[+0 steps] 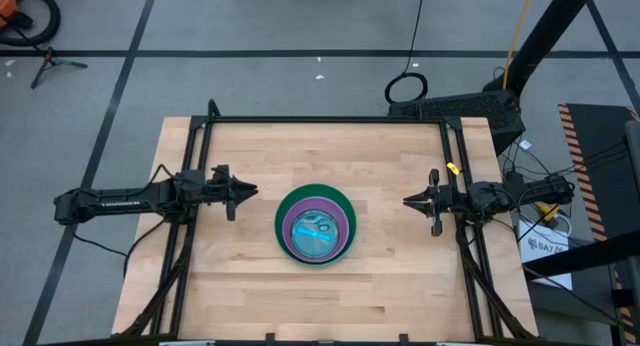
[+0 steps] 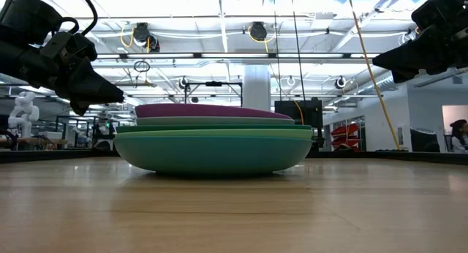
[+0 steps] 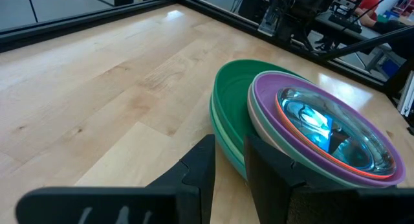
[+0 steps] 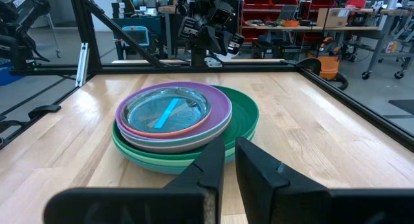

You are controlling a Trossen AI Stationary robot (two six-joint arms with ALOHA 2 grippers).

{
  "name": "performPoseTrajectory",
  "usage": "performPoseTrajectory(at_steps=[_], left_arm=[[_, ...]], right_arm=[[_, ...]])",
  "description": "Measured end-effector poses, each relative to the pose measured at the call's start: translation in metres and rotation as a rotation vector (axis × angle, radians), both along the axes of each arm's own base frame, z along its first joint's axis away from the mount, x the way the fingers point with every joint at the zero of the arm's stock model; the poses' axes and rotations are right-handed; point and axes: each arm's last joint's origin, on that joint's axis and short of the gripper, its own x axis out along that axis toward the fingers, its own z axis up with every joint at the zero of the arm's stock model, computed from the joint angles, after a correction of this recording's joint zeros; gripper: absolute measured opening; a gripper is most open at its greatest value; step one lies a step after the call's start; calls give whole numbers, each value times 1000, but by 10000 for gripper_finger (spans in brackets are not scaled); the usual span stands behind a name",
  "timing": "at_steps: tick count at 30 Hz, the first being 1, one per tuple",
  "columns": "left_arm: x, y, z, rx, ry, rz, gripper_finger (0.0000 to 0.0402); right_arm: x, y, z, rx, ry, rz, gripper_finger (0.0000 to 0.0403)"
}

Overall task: Stack plastic plates
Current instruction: Return to Home Position

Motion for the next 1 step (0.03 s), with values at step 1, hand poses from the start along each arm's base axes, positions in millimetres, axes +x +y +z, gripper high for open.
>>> performPoseTrajectory(at_steps=[1], left_arm=[[0, 0, 0, 0, 0, 0, 88]], right_arm=[[0, 0, 0, 0, 0, 0, 31]])
